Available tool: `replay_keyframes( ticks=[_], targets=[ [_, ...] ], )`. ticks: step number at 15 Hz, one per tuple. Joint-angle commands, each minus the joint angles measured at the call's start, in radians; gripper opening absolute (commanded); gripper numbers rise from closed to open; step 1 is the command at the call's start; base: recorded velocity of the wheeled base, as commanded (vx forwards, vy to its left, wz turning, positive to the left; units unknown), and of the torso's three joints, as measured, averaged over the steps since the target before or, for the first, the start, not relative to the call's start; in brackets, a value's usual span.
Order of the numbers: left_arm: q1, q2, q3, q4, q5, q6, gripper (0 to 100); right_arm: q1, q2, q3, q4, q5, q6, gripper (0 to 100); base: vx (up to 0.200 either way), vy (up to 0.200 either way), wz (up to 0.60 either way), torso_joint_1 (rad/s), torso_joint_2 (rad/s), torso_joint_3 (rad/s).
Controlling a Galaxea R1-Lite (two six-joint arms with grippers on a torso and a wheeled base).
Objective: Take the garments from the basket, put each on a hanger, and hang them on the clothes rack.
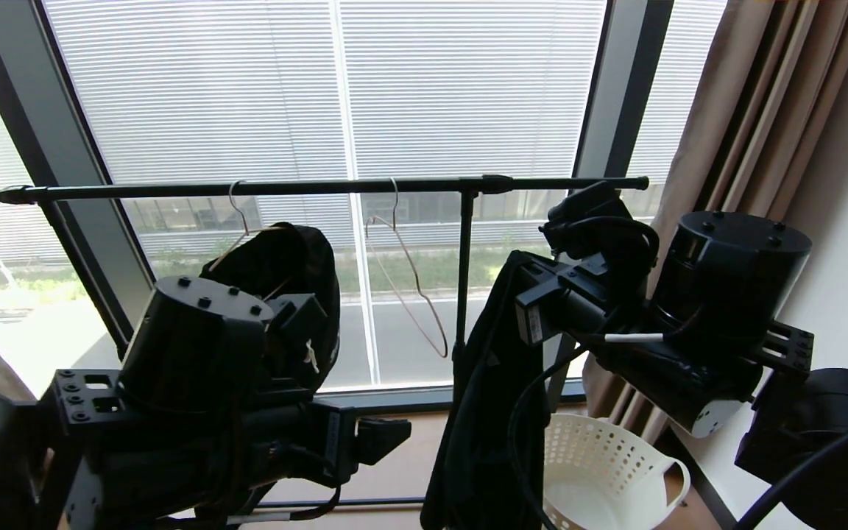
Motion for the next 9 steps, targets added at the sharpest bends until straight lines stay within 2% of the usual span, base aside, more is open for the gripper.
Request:
replay_keyframes(
  ticks=[1, 3, 5, 9],
  targets=[
    [-0.011, 0.076, -0.039, -0.004, -0.001, 0.0, 100, 0.013, 0.007, -0.005, 0.001, -0.001, -0.001, 0, 0.0, 0.0, 0.0, 0.0, 0.0, 0.0],
    [-0.024, 0.125, -0.082, -0.005, -0.001, -0.001, 100, 0.036, 0.002, -0.008, 0.001, -0.016, -0.001, 0, 0.0, 0.0, 0.0, 0.0, 0.0, 0.0],
    [-0.065, 0.201, -0.12, -0.042, -0.001, -0.044, 100, 0.057, -0.002, -0.01, 0.0, -0.033, -0.001, 0, 0.0, 0.0, 0.0, 0.0, 0.0, 0.0],
    [-0.073, 0.313, -0.189, -0.054, -0.004, -0.054, 100, 0.095, -0.027, 0.0, 0.0, -0.049, 0.001, 0, 0.0, 0.0, 0.0, 0.0, 0.0, 0.0]
  ],
)
